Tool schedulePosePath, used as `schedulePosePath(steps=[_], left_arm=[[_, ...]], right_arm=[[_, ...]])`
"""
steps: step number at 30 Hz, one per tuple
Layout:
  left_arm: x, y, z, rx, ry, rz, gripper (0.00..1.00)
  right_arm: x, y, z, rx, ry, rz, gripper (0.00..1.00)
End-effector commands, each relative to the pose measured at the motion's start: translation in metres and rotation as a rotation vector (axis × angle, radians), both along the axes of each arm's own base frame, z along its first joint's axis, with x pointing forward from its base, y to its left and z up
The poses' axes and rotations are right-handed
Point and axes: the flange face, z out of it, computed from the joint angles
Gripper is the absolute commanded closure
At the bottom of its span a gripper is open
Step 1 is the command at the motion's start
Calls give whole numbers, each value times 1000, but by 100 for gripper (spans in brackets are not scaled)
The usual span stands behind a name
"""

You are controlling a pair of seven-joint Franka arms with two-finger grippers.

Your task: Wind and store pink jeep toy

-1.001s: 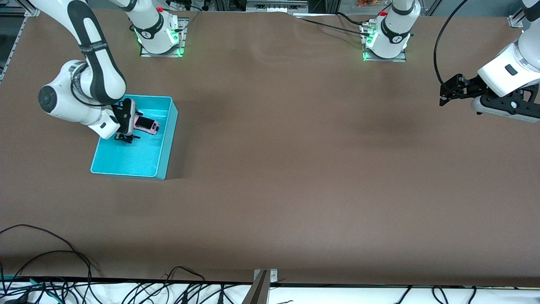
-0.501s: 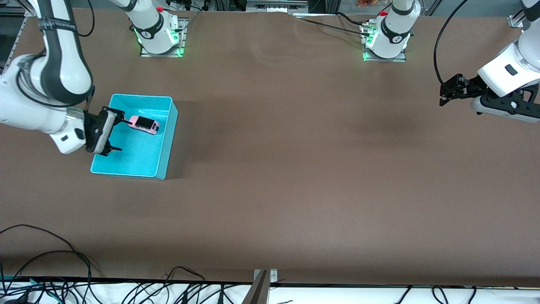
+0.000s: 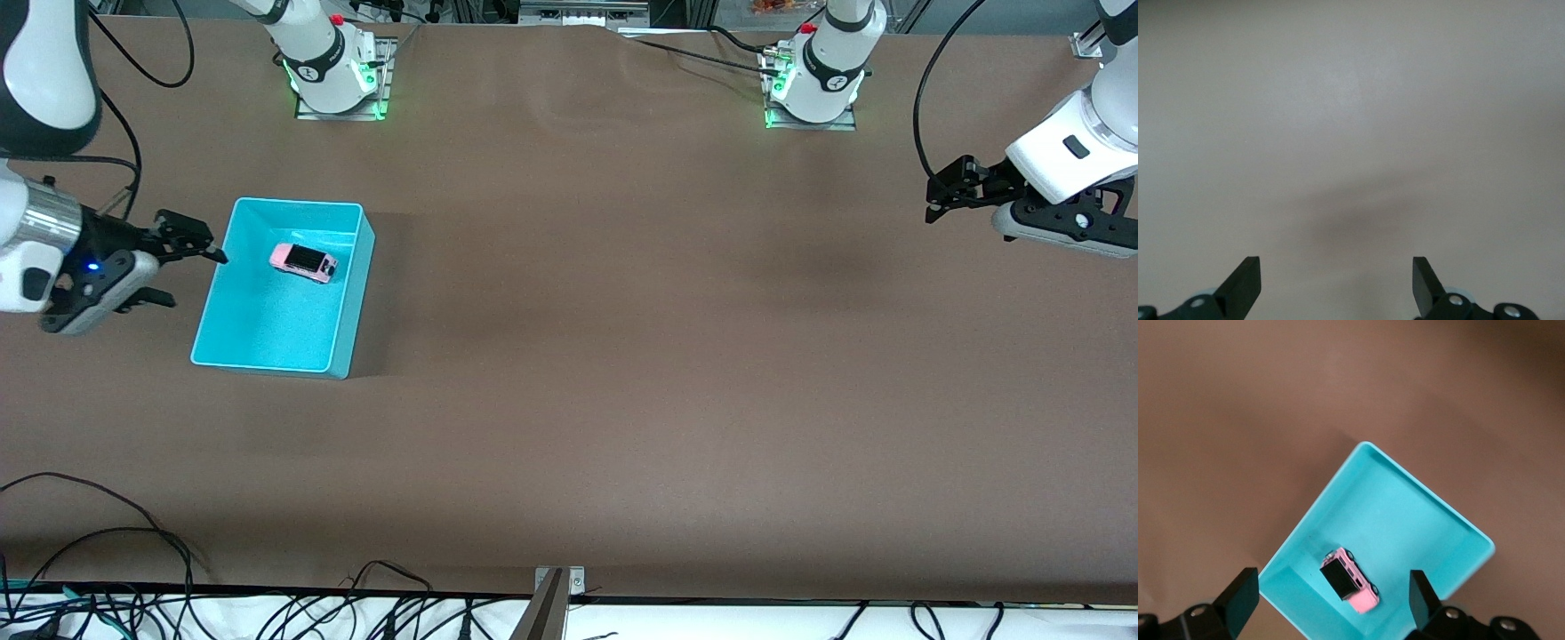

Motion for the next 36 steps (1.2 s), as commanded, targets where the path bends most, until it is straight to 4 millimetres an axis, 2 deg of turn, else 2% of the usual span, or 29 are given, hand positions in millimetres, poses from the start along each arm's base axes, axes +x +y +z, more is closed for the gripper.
schedulePosePath(steps=[1, 4, 9, 26, 31, 36], left_arm=[[-7, 0, 4, -16, -8, 9, 0], [-7, 0, 4, -16, -8, 9, 0], [-6, 0, 3, -16, -6, 9, 0], [-6, 0, 2, -18, -6, 9, 0], [-6, 0, 2, -17, -6, 9, 0], [-6, 0, 3, -17, -8, 9, 0]], right_arm=[[0, 0, 53, -125, 17, -153, 0], [-5, -1, 73, -173, 31, -248, 0], [-5, -7, 92, -266, -7, -337, 0], [-6, -7, 96, -266, -13, -364, 0], [-12, -7, 108, -252, -30, -354, 0], [-30, 0, 115, -223, -16, -331, 0]])
